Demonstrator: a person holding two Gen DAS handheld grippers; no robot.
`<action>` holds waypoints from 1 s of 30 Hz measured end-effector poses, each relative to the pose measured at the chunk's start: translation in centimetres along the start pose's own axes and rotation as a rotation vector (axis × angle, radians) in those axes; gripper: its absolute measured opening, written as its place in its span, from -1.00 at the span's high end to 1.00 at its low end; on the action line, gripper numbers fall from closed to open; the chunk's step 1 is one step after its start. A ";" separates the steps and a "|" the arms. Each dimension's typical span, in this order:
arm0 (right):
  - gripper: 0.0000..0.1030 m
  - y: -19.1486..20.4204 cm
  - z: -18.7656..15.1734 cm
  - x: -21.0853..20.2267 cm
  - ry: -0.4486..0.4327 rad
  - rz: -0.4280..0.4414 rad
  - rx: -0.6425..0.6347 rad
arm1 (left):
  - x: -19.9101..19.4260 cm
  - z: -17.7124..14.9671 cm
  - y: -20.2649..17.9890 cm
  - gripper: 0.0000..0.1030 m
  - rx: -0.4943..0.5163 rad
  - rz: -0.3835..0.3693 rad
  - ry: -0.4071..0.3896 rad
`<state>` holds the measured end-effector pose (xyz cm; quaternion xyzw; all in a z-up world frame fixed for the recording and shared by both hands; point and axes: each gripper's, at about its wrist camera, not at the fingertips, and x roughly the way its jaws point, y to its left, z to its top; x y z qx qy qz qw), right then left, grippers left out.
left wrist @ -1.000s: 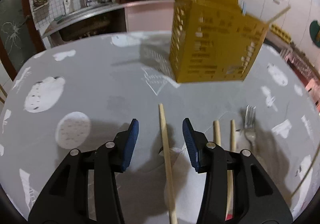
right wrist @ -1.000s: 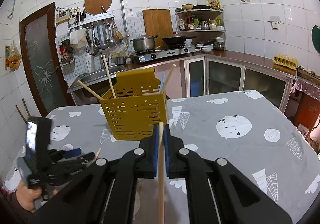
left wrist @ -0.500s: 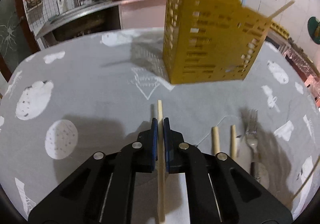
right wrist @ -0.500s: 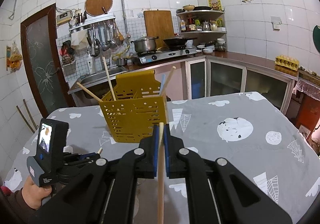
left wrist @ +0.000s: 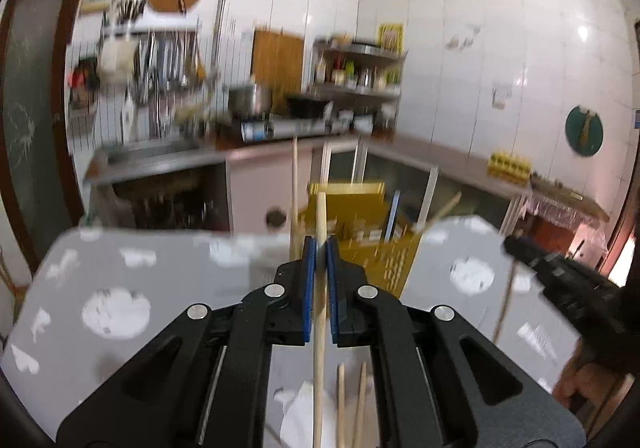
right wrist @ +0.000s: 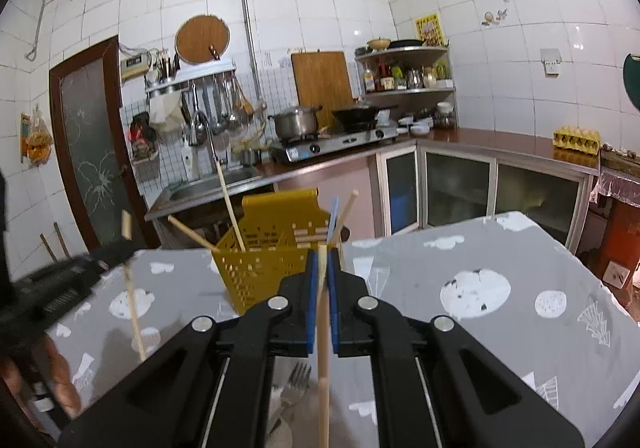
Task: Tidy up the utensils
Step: 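Lift both held chopsticks up over the yellow slotted holder, then open both tools to drop the chopsticks into the yellow holder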
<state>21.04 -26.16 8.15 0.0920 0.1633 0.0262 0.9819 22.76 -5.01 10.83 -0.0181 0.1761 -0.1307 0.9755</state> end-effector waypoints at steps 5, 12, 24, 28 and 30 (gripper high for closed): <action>0.89 0.1 1.6 0.2 -0.036 0.003 0.002 | -0.9 2.2 -0.3 0.91 -0.004 -0.014 -0.061; 0.90 1.0 5.4 0.2 -0.106 0.016 -0.024 | -0.6 5.4 -0.4 0.91 -0.044 -0.021 -0.116; 0.90 1.9 15.8 2.7 -0.227 0.036 -0.001 | 5.1 14.5 -1.0 0.91 -0.067 0.038 -0.275; 0.90 2.1 16.3 5.5 -0.227 0.026 -0.014 | 9.2 14.4 -0.6 0.91 -0.073 0.067 -0.268; 0.90 2.0 15.9 7.1 -0.220 0.020 -0.022 | 11.1 13.5 -0.2 0.91 -0.084 0.075 -0.267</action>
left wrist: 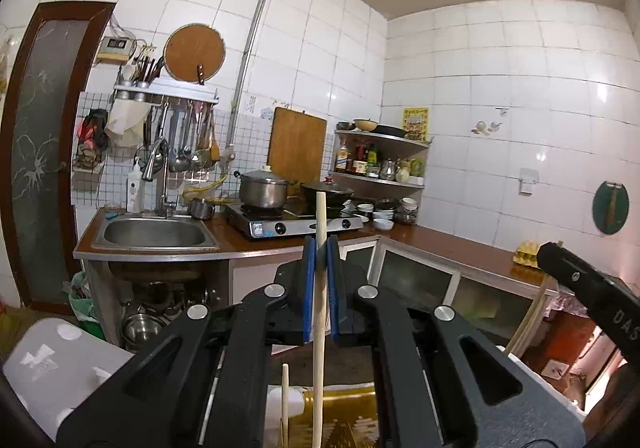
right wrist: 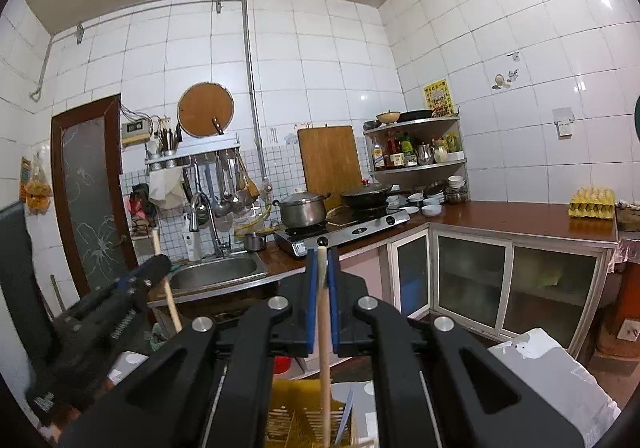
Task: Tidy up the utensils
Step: 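Open both tools to drop the chopsticks into the yellow holder, then move both tools back down toward the fork and chopsticks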
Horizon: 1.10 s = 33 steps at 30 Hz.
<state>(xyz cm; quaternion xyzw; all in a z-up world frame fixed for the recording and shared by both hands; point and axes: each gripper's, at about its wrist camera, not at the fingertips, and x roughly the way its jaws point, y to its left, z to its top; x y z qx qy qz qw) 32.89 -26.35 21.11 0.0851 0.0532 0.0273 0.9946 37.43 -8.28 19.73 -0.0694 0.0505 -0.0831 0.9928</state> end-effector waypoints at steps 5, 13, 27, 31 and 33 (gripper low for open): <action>0.90 -0.3 -2.7 3.6 0.036 0.002 0.003 | 3.2 -3.6 0.5 0.91 0.002 0.046 0.028; 0.89 -0.3 -6.3 6.3 0.152 -0.017 -0.046 | 3.9 -4.7 1.2 0.68 0.035 0.064 0.072; -0.10 -1.0 -5.7 -1.3 0.270 -0.107 -0.071 | -8.2 0.6 4.6 -0.90 0.064 0.132 0.031; -0.23 -0.8 -6.7 -4.7 0.299 -0.115 -0.074 | -12.2 0.7 7.0 -0.90 0.044 0.136 0.107; -0.28 -0.5 -7.6 -6.4 0.322 -0.118 -0.067 | -14.0 0.1 8.0 -0.90 0.034 0.125 0.153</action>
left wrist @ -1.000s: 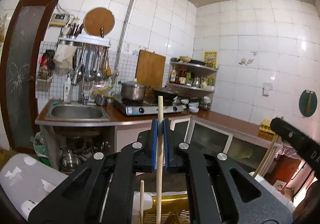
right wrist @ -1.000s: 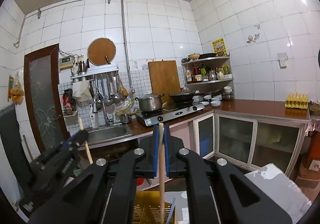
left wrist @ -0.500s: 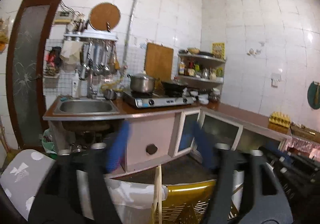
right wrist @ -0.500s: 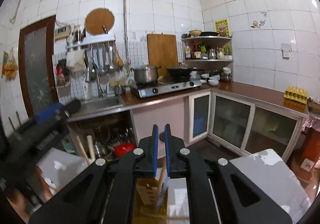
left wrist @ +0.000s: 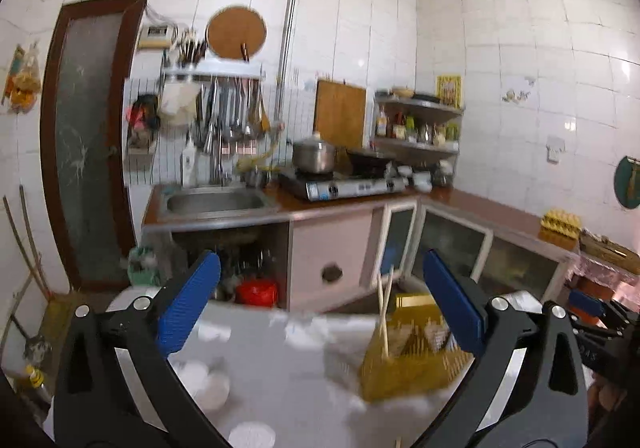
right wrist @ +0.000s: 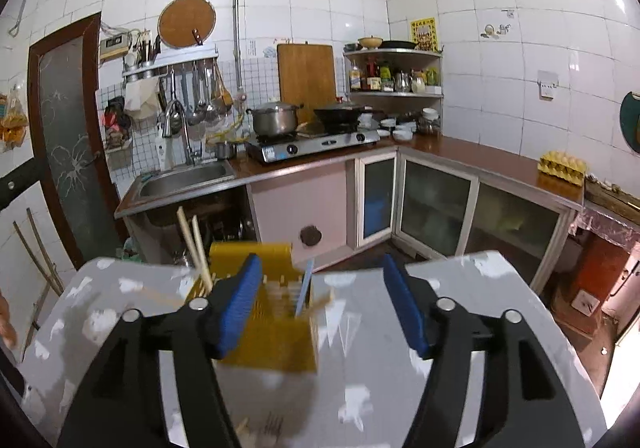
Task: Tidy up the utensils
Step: 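Move both tools back down toward the fork and chopsticks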
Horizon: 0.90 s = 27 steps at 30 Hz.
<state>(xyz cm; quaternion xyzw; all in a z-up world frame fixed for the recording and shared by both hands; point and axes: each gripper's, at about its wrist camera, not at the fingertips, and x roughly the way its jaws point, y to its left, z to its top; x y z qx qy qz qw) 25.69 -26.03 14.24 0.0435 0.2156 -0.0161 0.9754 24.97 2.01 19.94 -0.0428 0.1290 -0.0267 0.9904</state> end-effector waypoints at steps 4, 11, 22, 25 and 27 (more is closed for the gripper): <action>-0.29 0.3 -2.7 -1.9 0.046 0.004 0.018 | -2.1 -2.4 1.5 -0.90 0.014 0.011 0.059; -0.29 0.9 -8.8 -2.0 0.142 -0.033 0.044 | -2.3 -8.6 3.7 -0.90 0.024 0.030 0.176; -0.26 3.0 -16.4 2.4 0.273 -0.085 0.027 | 1.8 -17.4 3.8 -0.90 0.066 0.042 0.378; -0.05 3.5 -17.1 3.9 0.322 -0.074 0.025 | 2.4 -18.6 4.0 -0.90 0.056 0.033 0.395; 0.12 3.8 -17.6 4.9 0.355 -0.062 0.033 | 3.0 -19.4 4.1 -0.90 0.048 0.030 0.413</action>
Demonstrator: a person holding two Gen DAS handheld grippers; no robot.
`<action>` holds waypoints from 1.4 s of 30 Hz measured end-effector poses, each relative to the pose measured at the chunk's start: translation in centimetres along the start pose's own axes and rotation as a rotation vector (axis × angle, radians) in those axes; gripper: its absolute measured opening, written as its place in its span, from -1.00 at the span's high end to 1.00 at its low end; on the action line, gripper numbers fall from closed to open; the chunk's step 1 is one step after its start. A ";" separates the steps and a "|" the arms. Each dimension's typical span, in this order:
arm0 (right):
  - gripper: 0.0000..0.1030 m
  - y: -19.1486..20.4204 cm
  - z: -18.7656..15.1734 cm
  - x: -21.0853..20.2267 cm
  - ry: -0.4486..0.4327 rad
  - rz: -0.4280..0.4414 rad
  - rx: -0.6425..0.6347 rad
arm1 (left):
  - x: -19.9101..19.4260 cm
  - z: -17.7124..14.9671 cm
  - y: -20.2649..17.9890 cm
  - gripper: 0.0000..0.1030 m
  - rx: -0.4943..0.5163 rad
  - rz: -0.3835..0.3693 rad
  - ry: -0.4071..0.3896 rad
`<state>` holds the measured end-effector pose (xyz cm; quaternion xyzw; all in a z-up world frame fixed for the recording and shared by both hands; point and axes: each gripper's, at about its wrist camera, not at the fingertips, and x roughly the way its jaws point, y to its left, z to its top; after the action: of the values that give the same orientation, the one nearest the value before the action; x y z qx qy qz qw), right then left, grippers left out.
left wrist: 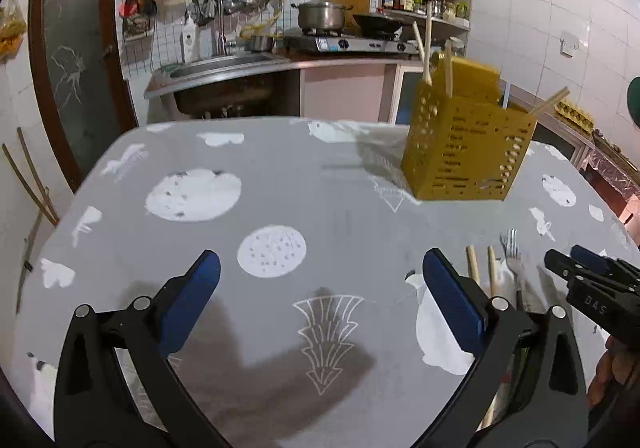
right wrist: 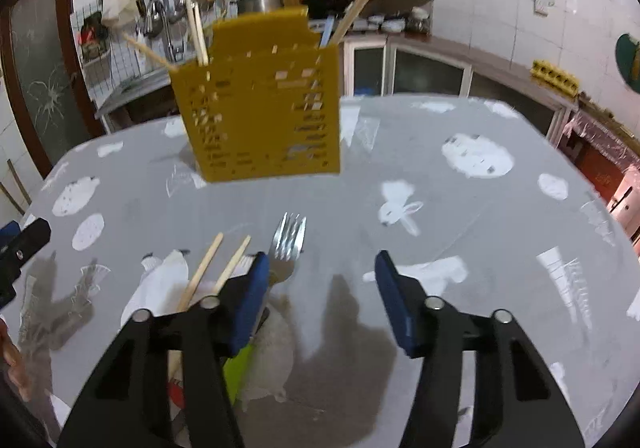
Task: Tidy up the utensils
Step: 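Move both tools back down toward the fork and chopsticks, then grasp the green-handled fork with the right tool while the left tool grasps a chopstick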
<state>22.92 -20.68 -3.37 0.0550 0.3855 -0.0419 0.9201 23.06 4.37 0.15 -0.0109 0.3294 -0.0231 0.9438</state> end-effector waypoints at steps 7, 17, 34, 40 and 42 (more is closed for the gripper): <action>0.34 2.0 -0.4 3.2 0.094 0.006 -0.016 | 2.3 -0.6 0.5 -0.90 -0.014 0.033 0.056; 0.62 1.3 0.6 3.5 0.104 0.028 -0.001 | 3.7 -0.5 -0.4 -0.90 0.005 0.017 0.098; 0.92 -4.2 1.4 3.3 0.129 0.067 0.071 | 6.3 -0.6 -5.9 -0.90 0.034 -0.065 0.171; 0.92 -2.5 1.5 3.7 0.148 0.064 0.082 | 6.3 0.1 -3.8 -0.90 0.051 -0.005 0.153; 0.92 -1.9 1.4 3.6 0.150 0.051 0.076 | 6.4 0.5 -2.7 -0.90 0.052 0.010 0.149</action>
<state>26.19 -22.88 -5.16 0.1029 0.4500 -0.0288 0.8866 28.24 1.35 -3.36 0.0169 0.3980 -0.0277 0.9168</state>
